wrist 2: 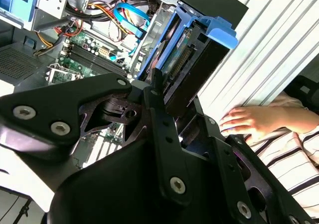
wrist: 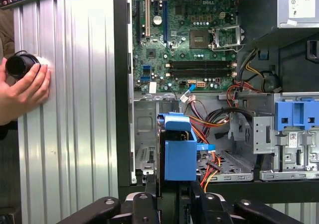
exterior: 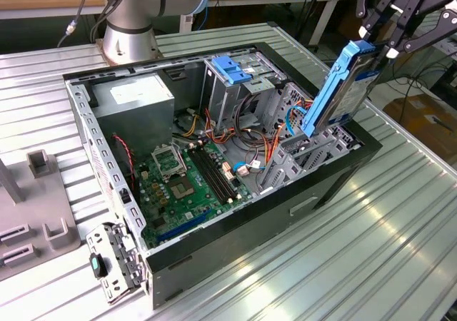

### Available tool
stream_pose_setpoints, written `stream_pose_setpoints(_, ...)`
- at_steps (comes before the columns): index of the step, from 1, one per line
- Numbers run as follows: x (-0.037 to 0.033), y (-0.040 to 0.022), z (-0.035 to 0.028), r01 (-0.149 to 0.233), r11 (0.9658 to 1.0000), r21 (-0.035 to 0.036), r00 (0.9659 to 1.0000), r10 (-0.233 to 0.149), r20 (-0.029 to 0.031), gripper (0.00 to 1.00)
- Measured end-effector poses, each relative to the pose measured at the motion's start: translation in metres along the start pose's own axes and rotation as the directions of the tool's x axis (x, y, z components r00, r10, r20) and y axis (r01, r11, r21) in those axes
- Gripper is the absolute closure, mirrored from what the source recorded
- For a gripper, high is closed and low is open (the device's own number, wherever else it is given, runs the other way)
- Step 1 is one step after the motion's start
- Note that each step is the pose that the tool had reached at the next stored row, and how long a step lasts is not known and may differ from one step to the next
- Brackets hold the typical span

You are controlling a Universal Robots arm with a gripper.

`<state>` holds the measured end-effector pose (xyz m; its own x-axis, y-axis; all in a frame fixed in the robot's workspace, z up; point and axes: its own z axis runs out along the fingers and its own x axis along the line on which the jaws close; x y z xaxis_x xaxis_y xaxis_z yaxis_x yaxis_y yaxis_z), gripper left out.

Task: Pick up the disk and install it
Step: 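Pick up the disk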

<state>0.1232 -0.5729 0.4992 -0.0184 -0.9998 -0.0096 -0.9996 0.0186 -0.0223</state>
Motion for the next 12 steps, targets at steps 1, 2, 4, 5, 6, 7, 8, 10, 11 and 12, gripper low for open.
stream_pose_setpoints(1, 0.0000, 0.0000, 0.0000, 0.000, 1.0000, 0.0000, 1.0000, 0.000, 0.0000, 0.65)
stream_pose_setpoints(2, 0.0004, 0.0000, 0.0000, 0.000, 1.0000, 0.0000, 1.0000, 0.000, 0.0002, 0.65)
stream_pose_setpoints(4, 0.0032, 0.0007, 0.0000, 0.000, 1.0000, 0.0002, 1.0000, 0.000, 0.0007, 0.65)
stream_pose_setpoints(5, 0.0048, 0.0017, -0.0001, 0.000, 1.0000, 0.0006, 1.0000, 0.000, 0.0006, 0.65)
stream_pose_setpoints(6, 0.0057, 0.0030, -0.0001, 0.000, 1.0000, 0.0011, 1.0000, 0.000, 0.0006, 0.65)
stream_pose_setpoints(7, 0.0061, 0.0048, 0.0002, 0.000, 1.0000, 0.0017, 1.0000, 0.000, 0.0008, 0.65)
stream_pose_setpoints(8, 0.0062, 0.0077, 0.0009, 0.000, 1.0000, 0.0027, 1.0000, 0.000, 0.0006, 0.65)
stream_pose_setpoints(10, 0.0064, 0.0119, 0.0043, 0.001, 1.0000, 0.0037, 1.0000, -0.001, 0.0006, 0.65)
stream_pose_setpoints(11, 0.0064, 0.0132, 0.0059, 0.001, 1.0000, 0.0038, 1.0000, -0.001, 0.0007, 0.65)
stream_pose_setpoints(12, 0.0065, 0.0140, 0.0081, 0.001, 1.0000, 0.0038, 1.0000, -0.001, 0.0009, 0.65)
